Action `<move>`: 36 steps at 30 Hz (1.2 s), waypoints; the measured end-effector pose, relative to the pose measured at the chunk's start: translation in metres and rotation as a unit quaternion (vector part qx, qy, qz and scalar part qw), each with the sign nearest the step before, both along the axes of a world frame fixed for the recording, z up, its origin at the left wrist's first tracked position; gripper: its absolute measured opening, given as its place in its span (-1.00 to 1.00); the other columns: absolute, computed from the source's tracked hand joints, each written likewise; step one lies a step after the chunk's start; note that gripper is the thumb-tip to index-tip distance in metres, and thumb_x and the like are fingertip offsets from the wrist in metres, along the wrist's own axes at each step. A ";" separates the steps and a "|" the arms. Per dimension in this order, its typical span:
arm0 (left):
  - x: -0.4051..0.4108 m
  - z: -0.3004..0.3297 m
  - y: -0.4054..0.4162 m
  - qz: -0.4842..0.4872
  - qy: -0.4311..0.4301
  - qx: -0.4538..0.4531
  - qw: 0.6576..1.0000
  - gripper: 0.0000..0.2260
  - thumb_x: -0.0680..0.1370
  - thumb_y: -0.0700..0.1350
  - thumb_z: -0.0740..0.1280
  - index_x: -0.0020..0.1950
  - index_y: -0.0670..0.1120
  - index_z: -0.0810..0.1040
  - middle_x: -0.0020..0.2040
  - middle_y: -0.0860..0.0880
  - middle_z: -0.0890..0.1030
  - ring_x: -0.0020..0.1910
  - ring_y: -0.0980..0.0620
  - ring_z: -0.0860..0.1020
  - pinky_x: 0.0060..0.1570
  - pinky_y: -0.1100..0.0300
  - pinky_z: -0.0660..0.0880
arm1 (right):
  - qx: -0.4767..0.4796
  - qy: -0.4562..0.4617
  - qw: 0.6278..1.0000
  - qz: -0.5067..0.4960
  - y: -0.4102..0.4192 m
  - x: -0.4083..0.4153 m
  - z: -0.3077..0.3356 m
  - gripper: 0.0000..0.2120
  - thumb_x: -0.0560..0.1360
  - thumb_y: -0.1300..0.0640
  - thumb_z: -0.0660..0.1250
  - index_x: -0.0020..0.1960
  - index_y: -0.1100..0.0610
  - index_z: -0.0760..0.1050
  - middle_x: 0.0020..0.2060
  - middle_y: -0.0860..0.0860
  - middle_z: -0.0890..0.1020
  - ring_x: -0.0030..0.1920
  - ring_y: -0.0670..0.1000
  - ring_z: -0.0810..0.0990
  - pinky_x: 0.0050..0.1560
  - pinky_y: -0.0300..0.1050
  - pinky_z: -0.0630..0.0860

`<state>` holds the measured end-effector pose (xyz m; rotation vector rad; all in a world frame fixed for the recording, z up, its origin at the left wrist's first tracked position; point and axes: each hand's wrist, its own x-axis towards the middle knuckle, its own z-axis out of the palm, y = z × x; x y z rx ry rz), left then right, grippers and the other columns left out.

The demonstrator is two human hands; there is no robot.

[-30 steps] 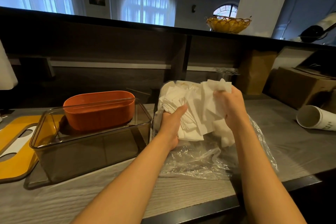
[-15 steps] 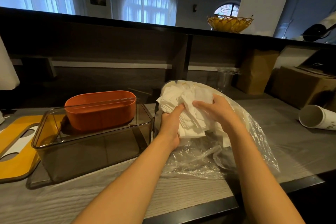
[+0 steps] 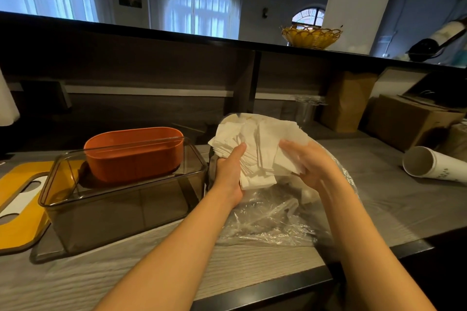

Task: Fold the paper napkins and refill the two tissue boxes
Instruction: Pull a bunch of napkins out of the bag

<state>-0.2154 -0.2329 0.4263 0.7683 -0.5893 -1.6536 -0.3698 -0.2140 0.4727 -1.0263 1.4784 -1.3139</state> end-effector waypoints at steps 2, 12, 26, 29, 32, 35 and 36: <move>0.000 0.001 0.000 0.001 -0.005 0.002 1.000 -0.82 0.61 -0.12 0.37 0.21 -0.04 0.56 0.00 -0.10 0.69 -0.03 -0.12 0.67 0.01 -0.10 0.61 | 0.021 0.030 0.999 -0.009 0.003 0.000 0.000 -0.73 0.49 0.09 0.48 0.06 0.17 0.45 -0.07 0.02 0.55 -0.07 0.02 0.52 -0.02 -0.04 0.49; 0.000 0.004 0.004 0.015 -0.013 0.000 1.000 -0.71 0.61 -0.15 0.37 0.34 -0.11 0.53 -0.01 -0.09 0.69 -0.07 -0.07 0.66 -0.11 0.01 0.62 | -0.073 0.229 0.968 -0.073 0.001 -0.005 0.025 -0.76 0.46 0.21 0.50 0.10 0.14 0.57 -0.03 0.06 0.63 -0.04 0.08 0.61 -0.07 0.00 0.60; 0.006 0.009 0.012 -0.062 0.049 -0.012 0.997 -0.67 0.61 0.14 0.30 0.24 -0.04 0.58 0.04 -0.13 0.73 0.02 -0.13 0.69 -0.07 -0.04 0.62 | -0.010 0.242 0.966 0.093 -0.030 0.019 0.034 -0.96 0.53 0.19 0.43 -0.02 0.10 0.61 -0.12 0.03 0.66 -0.12 0.00 0.63 -0.21 -0.20 0.52; 0.005 0.009 0.012 -0.033 0.002 -0.031 0.999 -0.75 0.57 0.04 0.41 0.19 -0.04 0.59 -0.06 -0.07 0.74 -0.07 -0.06 0.70 -0.10 0.01 0.64 | 0.002 0.249 0.963 0.099 -0.033 0.016 0.033 -0.87 0.53 0.10 0.43 0.06 0.10 0.61 -0.07 0.04 0.67 -0.06 0.02 0.64 -0.14 -0.15 0.55; 0.002 0.007 0.010 0.007 -0.038 -0.033 0.999 -0.75 0.56 -0.12 0.44 0.23 -0.08 0.58 -0.01 -0.07 0.72 -0.09 -0.02 0.69 -0.11 0.05 0.65 | 0.014 0.245 0.965 0.095 -0.032 0.014 0.033 -0.83 0.52 0.09 0.43 0.07 0.13 0.60 -0.04 0.06 0.65 -0.04 0.05 0.62 -0.09 -0.10 0.57; 0.001 0.006 0.009 0.007 -0.031 -0.016 0.999 -0.66 0.59 -0.12 0.41 0.35 -0.10 0.54 0.11 -0.13 0.69 -0.02 -0.08 0.68 -0.17 0.06 0.65 | 0.026 0.242 0.968 0.057 -0.030 0.006 0.035 -0.95 0.51 0.19 0.42 -0.05 0.11 0.56 -0.09 0.09 0.61 -0.11 0.05 0.58 -0.09 -0.06 0.61; 0.002 0.007 0.009 0.008 -0.026 -0.013 1.000 -0.67 0.59 -0.11 0.40 0.35 -0.09 0.53 0.09 -0.12 0.69 -0.05 -0.06 0.68 -0.21 0.08 0.64 | 0.030 0.248 0.968 0.032 -0.029 0.002 0.037 -0.93 0.50 0.20 0.43 -0.09 0.10 0.55 -0.09 0.12 0.60 -0.11 0.06 0.58 -0.01 0.02 0.63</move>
